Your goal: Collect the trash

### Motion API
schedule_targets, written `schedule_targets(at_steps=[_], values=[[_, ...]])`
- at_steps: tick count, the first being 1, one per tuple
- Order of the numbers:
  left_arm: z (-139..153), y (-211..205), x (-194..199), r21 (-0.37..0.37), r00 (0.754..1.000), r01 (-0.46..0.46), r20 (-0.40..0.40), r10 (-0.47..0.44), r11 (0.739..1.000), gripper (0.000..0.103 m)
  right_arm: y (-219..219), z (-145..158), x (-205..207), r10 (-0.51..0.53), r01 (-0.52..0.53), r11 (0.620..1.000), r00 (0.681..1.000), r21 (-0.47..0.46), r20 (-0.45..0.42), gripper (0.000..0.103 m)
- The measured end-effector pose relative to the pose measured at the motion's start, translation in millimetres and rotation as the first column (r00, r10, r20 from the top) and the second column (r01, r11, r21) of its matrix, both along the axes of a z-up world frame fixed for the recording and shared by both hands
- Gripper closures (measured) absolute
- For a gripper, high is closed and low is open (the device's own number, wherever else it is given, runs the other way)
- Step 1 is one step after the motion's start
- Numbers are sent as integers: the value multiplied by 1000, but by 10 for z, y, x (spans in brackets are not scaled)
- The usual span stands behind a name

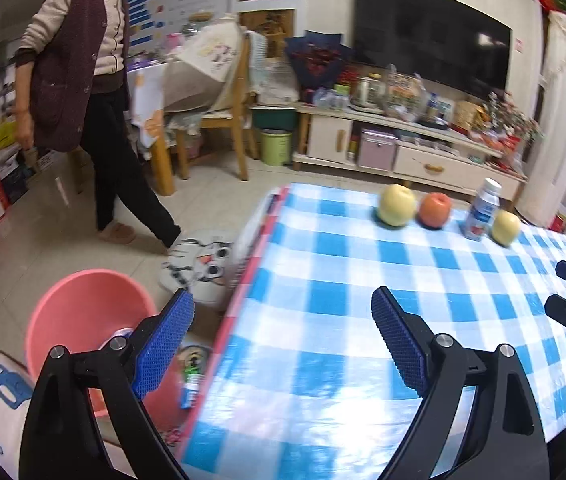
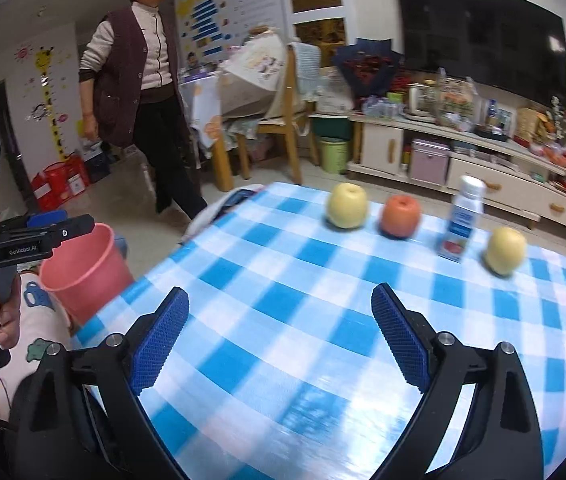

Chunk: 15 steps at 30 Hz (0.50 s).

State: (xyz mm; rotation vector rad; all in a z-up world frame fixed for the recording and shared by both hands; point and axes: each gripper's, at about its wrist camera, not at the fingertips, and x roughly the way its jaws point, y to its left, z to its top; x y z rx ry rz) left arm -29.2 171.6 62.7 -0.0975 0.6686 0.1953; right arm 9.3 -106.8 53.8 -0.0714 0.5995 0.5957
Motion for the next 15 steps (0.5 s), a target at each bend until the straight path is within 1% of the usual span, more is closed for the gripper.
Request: schedule_targets(at_steps=[5,7,9,11,14,15], values=[[-59,-522,210,21,996,89,-11,-89,996,13,-467,-145,5,-60,60,998,998,-11,2,9],[-115,-713,313,29,993,117,-14,-116,993,10,-609,-214,24,-74,74,997,997,-12,-2,8],[-226,-921,466,35,989,146,-34,-145,989,9,-766,-320,74,-84,84,996,996,-15,-3,8],[-370,-1106,647,32,982,177,-72,-174,984,9,-878,-416,123,-95,95,995,995,-21,-12,8],[-543,-1317,832,59,979,186,-91,-181,981,6,-1055,-566,207,-107,106,994,994,-22,-29,8],[-604,-1411,902,58,976,203,-95,-197,978,5,-1107,-619,247,-112,111,994,993,-22,-34,8]])
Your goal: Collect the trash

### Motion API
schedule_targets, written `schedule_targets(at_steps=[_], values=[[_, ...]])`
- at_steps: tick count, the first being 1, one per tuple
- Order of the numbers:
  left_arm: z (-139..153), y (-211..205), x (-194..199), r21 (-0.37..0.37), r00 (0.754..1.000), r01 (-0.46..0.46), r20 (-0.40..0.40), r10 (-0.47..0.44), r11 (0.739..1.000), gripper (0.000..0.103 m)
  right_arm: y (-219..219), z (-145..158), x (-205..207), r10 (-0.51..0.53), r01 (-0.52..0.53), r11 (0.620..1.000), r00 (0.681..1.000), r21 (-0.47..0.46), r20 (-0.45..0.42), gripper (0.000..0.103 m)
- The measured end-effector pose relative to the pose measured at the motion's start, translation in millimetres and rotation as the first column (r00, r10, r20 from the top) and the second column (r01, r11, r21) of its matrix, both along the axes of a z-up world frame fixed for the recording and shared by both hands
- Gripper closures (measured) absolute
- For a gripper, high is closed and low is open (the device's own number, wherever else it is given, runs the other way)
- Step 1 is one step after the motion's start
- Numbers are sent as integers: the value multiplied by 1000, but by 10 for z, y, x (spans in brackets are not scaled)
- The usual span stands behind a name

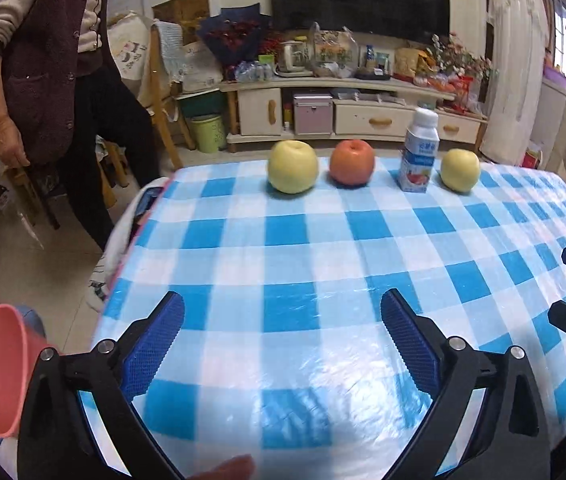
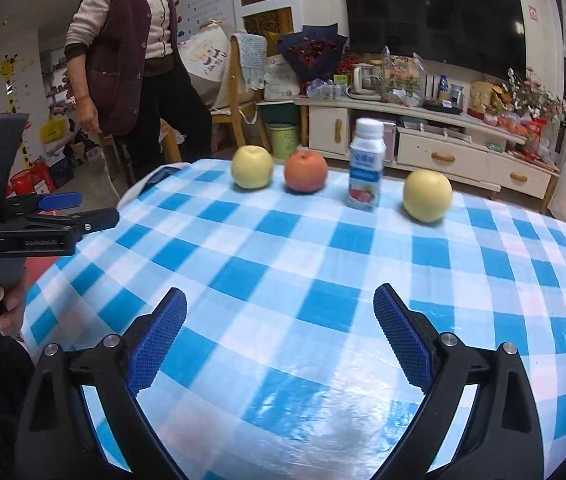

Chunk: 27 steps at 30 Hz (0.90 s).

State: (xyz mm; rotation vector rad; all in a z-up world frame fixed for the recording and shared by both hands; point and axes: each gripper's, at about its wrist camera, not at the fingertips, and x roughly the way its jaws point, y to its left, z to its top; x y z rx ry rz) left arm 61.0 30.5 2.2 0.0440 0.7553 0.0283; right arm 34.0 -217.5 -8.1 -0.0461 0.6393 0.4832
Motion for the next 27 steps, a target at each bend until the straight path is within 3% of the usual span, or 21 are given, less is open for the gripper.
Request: schedule_targets(at_steps=[6,14,27], values=[[-276,-314,356,-27,999,35,-26,-36,999,5,-181,-215,238,-24,25,999,999,32,-42,8],[-562,-274,610,-95,996,-3,-87,-5,995,5,-230,-325,345,-45,49,998,996,48,-71,8],[-569,-184,611,-67,997,-11,-83,6,998,5,-131,-369,356,-35,37,999,997,24,-69,8]])
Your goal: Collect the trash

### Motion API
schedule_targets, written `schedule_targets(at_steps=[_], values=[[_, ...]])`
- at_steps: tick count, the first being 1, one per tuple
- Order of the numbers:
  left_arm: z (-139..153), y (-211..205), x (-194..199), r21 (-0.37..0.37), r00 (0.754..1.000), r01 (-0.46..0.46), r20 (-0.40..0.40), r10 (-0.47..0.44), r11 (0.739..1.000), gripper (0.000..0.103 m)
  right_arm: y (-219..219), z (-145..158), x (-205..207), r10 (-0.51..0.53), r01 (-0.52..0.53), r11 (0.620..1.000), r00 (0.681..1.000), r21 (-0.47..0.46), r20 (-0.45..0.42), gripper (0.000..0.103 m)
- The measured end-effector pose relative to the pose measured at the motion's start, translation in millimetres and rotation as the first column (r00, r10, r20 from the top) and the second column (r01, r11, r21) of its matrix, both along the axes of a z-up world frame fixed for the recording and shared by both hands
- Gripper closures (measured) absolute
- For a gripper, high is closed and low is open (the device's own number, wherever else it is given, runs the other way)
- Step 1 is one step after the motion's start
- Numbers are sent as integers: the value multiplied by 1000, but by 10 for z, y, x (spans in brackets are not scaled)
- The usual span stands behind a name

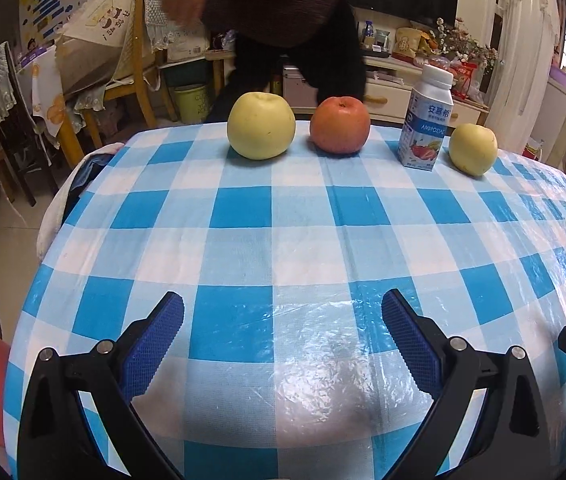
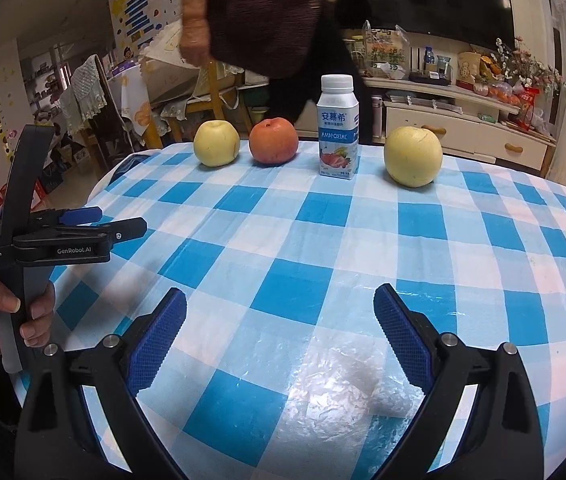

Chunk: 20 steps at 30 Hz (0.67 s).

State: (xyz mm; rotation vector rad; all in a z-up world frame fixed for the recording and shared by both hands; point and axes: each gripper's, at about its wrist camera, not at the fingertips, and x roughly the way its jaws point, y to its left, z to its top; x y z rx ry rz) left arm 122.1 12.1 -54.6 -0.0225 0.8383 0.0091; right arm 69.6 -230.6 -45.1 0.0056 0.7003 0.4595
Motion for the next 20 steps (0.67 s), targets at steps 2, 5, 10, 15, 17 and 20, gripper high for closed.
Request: schedule_targets(at_steps=[2,5,10,15,17,20], values=[[9,-16,-12,6,1000,10,5,-10,1000,5,1,-9,6,-1,1,1000,1000,6,-3,8],[26,-29,-34,21,1000,9,22,-9,1000,5,5,-20,8,-1,1,1000,1000,13,-7,8],[28,30,-76,2,999,0,47,0,1000,5,21,-39,14,-1,1,1000,1000,9,-12,8],[-14,0,-52,41,1000,-7,29,6,999,5,33,-46,27,-3,3,1000,1000,10,-10,8],[-60,2,-34,29,1000,-9,-1,9,1000,5,40,-56,36,-4,5,1000,1000,11,-14,8],[-123,-7,-30,11,1000,1,-26,-1,1000,5,58,-76,45,-6,6,1000,1000,12,-22,8]])
